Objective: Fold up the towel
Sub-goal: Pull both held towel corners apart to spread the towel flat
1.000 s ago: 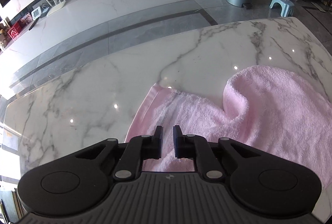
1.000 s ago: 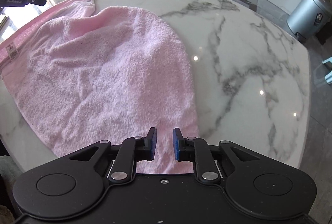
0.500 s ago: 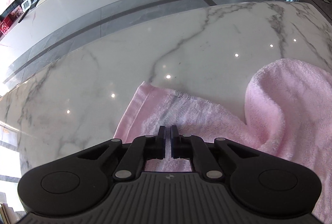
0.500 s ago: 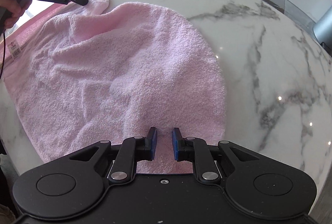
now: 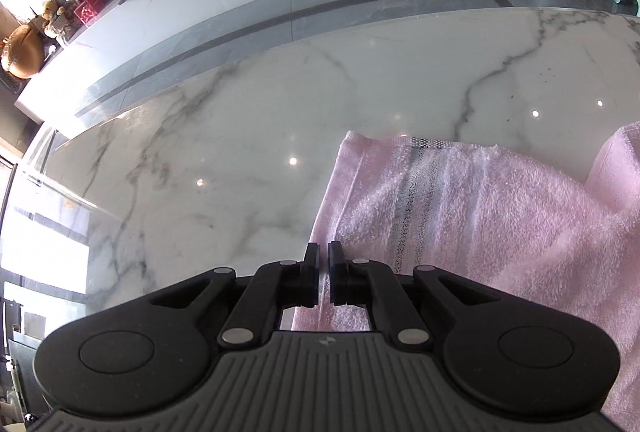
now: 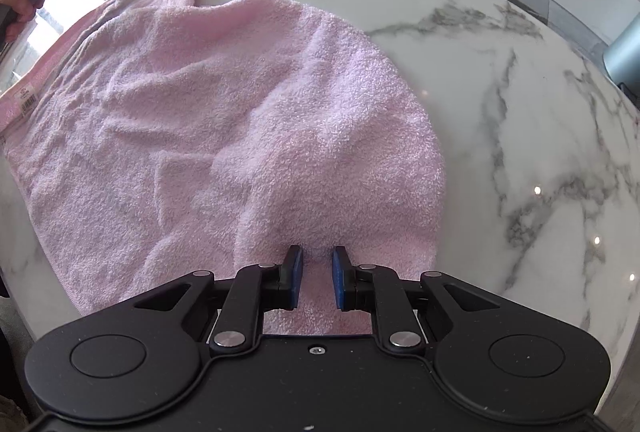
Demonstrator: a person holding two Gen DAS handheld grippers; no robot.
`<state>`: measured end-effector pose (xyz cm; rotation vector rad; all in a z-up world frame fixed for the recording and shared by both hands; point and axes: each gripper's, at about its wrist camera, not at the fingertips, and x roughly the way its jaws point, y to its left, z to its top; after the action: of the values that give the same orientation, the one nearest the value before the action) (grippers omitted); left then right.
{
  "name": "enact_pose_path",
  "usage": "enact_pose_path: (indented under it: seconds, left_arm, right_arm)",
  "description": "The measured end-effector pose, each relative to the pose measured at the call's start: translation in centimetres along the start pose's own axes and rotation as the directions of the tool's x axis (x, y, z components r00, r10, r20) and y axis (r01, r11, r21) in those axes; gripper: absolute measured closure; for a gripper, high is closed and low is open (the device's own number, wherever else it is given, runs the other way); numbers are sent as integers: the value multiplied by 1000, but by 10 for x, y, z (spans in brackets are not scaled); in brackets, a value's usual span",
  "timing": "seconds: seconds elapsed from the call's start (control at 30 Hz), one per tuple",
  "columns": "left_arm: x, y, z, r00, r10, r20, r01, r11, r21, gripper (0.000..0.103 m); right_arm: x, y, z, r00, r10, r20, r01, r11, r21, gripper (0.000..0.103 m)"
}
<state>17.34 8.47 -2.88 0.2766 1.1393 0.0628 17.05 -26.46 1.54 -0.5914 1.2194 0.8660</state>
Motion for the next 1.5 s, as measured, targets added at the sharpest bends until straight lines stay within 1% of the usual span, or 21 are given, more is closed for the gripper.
enact_pose_path:
  seconds: [0.23, 0.43, 0.5, 0.6, 0.63, 0.7, 0.73, 0.83, 0.9, 1.0, 1.1, 1.17, 1.3, 1.4, 1.5]
  left_arm:
    - [3, 15, -3, 1000, 26, -11, -26, 999, -41, 100]
    - [1, 26, -7, 999, 25, -29, -28, 996, -81, 100]
    - [-2, 29, -7, 1000, 10, -26, -13, 995, -98, 100]
    - [-19, 27, -7, 1000, -12, 25, 14, 994, -109, 100]
    - [-26, 23, -6, 999, -26, 43, 29, 996, -89, 99]
    - [-38, 10, -4, 994, -79, 69, 82, 996, -46, 99]
    - [-42, 3, -4, 991, -108, 75, 111, 993, -31, 99]
    - [-47, -21, -6, 982, -177, 72, 177, 984, 11, 99]
    - [-45, -35, -9, 978, -200, 60, 198, 980, 34, 99]
    - [-36, -47, -17, 977, -210, 33, 208, 977, 48, 99]
    - [-28, -50, -23, 979, -203, 11, 203, 978, 49, 99]
    - [-27, -50, -26, 979, -205, 13, 204, 978, 47, 99]
    - [-28, -50, -28, 979, -203, 15, 202, 978, 46, 98]
    - [-29, -52, -29, 980, -197, 19, 196, 979, 51, 99]
    - [-29, -50, -30, 980, -198, 23, 197, 979, 51, 99]
  right_arm:
    - [-6, -2, -2, 1000, -11, 7, 11, 1000, 1, 89]
    - [-6, -5, -5, 1000, -23, 2, 23, 1000, 4, 88]
    - [-9, -8, -6, 1000, -23, 9, 23, 1000, 8, 88]
    - [-19, -19, -7, 999, -30, 29, 29, 999, 27, 86]
    - [-23, -27, -8, 999, -33, 34, 31, 998, 48, 86]
    - [-26, -41, -11, 999, -35, 34, 32, 995, 94, 85]
    - [-25, -49, -12, 999, -35, 34, 30, 992, 125, 82]
    - [-19, -68, -15, 1000, -5, 28, -1, 976, 216, 73]
    - [-12, -77, -17, 999, 33, 27, -39, 963, 267, 71]
    - [-5, -78, -18, 998, 56, 29, -62, 956, 287, 72]
    - [-4, -73, -18, 998, 54, 43, -64, 957, 282, 96]
    - [-11, -57, -19, 996, 73, 57, -85, 967, 241, 99]
    - [-30, -16, -18, 988, 131, 83, -141, 981, 130, 99]
    - [-45, 15, -18, 980, 176, 97, -181, 983, 44, 99]
    - [-59, 46, -18, 969, 221, 108, -217, 975, -43, 99]
